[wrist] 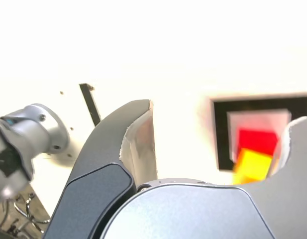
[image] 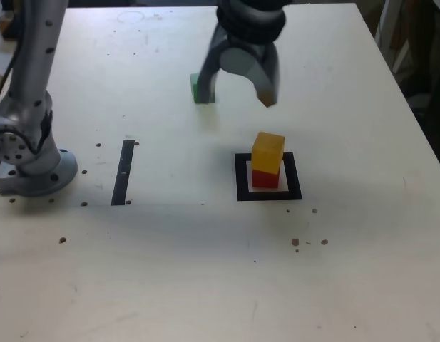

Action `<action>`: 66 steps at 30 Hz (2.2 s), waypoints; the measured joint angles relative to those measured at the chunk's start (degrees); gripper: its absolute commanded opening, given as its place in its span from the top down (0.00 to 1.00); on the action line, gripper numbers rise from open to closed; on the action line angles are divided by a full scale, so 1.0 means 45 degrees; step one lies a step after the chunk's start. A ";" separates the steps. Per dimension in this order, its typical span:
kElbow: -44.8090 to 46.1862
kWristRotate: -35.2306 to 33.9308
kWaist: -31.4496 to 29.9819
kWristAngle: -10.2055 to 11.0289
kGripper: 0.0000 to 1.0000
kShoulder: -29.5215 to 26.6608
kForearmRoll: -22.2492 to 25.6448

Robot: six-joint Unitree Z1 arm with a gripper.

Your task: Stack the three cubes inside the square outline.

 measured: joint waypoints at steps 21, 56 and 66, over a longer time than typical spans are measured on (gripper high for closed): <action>0.3113 0.2447 0.5917 0.0270 0.01 -0.0590 -0.3117; 0.1769 0.3134 0.6542 -0.0033 0.70 0.1843 -0.3194; 0.1755 0.3147 0.6542 -0.0097 0.70 0.1842 -0.3189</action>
